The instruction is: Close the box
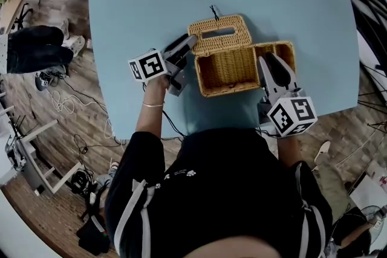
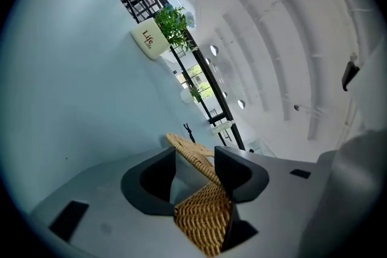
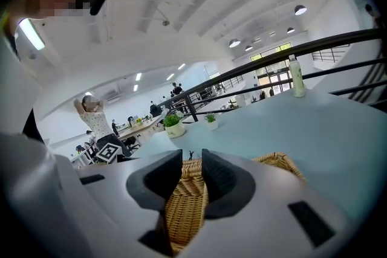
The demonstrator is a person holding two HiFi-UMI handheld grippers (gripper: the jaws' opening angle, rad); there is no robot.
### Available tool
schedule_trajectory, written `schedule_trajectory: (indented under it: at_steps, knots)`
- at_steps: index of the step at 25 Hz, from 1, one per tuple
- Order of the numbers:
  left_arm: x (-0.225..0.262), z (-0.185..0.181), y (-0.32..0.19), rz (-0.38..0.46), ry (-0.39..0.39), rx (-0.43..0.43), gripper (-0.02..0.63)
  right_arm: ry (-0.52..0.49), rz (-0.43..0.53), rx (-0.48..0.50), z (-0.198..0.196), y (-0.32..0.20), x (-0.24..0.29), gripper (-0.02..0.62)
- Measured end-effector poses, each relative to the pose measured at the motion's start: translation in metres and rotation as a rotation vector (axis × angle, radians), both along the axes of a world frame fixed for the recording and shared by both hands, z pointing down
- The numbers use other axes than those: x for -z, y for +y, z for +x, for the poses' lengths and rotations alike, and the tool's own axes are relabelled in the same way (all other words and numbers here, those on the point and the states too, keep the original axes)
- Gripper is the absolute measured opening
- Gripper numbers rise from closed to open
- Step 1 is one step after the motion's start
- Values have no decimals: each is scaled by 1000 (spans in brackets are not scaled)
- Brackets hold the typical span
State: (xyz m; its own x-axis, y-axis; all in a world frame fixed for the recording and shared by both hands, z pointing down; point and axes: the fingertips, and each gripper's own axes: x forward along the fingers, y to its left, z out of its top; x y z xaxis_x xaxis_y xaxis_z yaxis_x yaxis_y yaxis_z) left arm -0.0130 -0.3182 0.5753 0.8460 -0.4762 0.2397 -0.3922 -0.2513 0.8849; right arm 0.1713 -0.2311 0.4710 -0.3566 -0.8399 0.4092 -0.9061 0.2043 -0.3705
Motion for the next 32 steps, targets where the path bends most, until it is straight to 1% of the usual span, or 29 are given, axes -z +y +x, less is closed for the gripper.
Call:
schedule_trajectory:
  at_steps: [3, 7, 9, 14, 17, 20, 23, 25, 29, 32]
  knots:
    - [-6, 8, -5, -41, 48, 18, 183, 1, -8, -1, 8, -4, -4, 98]
    - [-12, 11, -9, -83, 111, 46, 181, 0, -21, -5, 8, -5, -9, 94]
    - [-12, 10, -9, -88, 120, 58, 181, 0, -24, -6, 7, -5, -10, 90]
    - [-5, 5, -11, -72, 109, 84, 170, -4, -16, -3, 4, -6, -4, 84]
    - [5, 2, -15, -30, 106, 102, 131, -7, -12, -1, 3, -6, -2, 83]
    - [19, 4, -18, 5, 137, 129, 108, -10, -6, 4, 2, -6, -1, 81]
    - [29, 0, -21, 70, 95, 136, 98, -15, 2, 15, -1, -7, 1, 81]
    - [37, -1, -21, 107, 84, 139, 92, -17, 9, 25, -2, -9, 4, 80]
    - [59, 1, -18, 241, 43, 107, 87, -16, 23, 49, -3, -13, 10, 80]
    - [74, 5, -11, 322, 21, 69, 87, -15, 40, 67, -4, -14, 16, 80]
